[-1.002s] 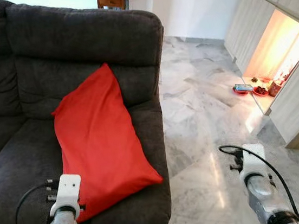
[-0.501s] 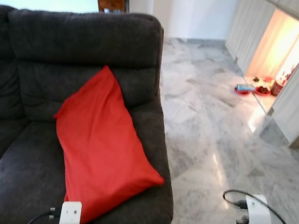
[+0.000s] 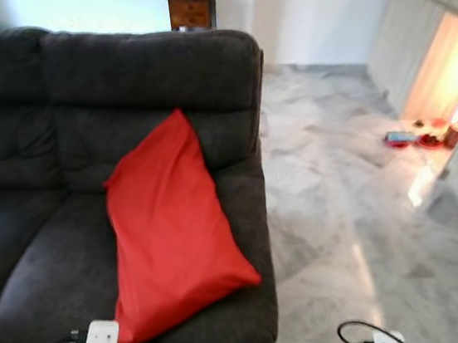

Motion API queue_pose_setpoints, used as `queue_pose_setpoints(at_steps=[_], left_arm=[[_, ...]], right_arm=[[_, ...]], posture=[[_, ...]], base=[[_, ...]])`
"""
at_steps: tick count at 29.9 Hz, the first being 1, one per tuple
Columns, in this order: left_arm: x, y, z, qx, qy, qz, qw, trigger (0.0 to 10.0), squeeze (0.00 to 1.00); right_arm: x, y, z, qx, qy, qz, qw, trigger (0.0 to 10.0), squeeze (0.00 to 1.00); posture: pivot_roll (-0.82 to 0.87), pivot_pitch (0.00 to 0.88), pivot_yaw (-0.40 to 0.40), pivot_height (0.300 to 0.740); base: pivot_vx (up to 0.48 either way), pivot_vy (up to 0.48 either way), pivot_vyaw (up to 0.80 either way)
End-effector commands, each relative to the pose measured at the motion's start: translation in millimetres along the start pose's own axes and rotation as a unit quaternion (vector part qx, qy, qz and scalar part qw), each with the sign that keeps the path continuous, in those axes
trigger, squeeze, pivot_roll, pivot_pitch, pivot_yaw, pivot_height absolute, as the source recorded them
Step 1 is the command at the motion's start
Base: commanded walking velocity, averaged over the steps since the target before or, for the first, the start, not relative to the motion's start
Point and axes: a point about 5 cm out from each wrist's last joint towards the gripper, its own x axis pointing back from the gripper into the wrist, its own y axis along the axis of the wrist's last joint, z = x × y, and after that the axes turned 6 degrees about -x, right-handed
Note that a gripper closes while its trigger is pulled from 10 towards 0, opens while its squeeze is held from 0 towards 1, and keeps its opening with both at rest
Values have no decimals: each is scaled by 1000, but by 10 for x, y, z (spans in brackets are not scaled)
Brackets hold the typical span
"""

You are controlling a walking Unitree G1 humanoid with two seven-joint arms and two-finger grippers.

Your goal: Move the pillow to the sofa from floor

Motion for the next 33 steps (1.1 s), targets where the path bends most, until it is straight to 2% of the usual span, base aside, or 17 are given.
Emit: queue_pose_setpoints(at_steps=[1, 5, 9, 11, 18, 26, 33], left_arm=[[-14, 41, -17, 2, -7, -6, 1000, 10000, 0], [-8, 2, -42, 5, -11, 4, 1000, 10000, 0], [-1, -27, -56, 8, -13, 10, 1000, 10000, 0], [7, -63, -73, 12, -17, 19, 1000, 10000, 0], [29, -134, -136, 18, -34, 39, 999, 10000, 0], [26, -123, -163, 23, -39, 40, 998, 10000, 0], [38, -142, -196, 27, -41, 44, 998, 10000, 0]], right_arm=[[1, 25, 95, 9, 19, -5, 1000, 10000, 0], [9, -24, 170, 24, 31, 0, 999, 10000, 0], [11, -56, 162, 24, 32, 6, 999, 10000, 0], [16, -99, 154, 49, 38, 11, 998, 10000, 0], [21, -150, 141, 54, 38, 18, 998, 10000, 0], [10, 13, 258, 49, 53, -2, 997, 10000, 0], [17, 54, 365, 46, 67, -11, 997, 10000, 0]], posture=[[137, 0, -64, 740], [142, 0, -68, 740], [146, 0, -71, 740], [145, 0, -76, 740], [141, 0, -81, 740], [141, 0, -88, 740], [140, 0, -89, 740]], base=[[0, 0, 0], [0, 0, 0], [0, 0, 0], [0, 0, 0], [0, 0, 0], [0, 223, 0], [0, 252, 0]])
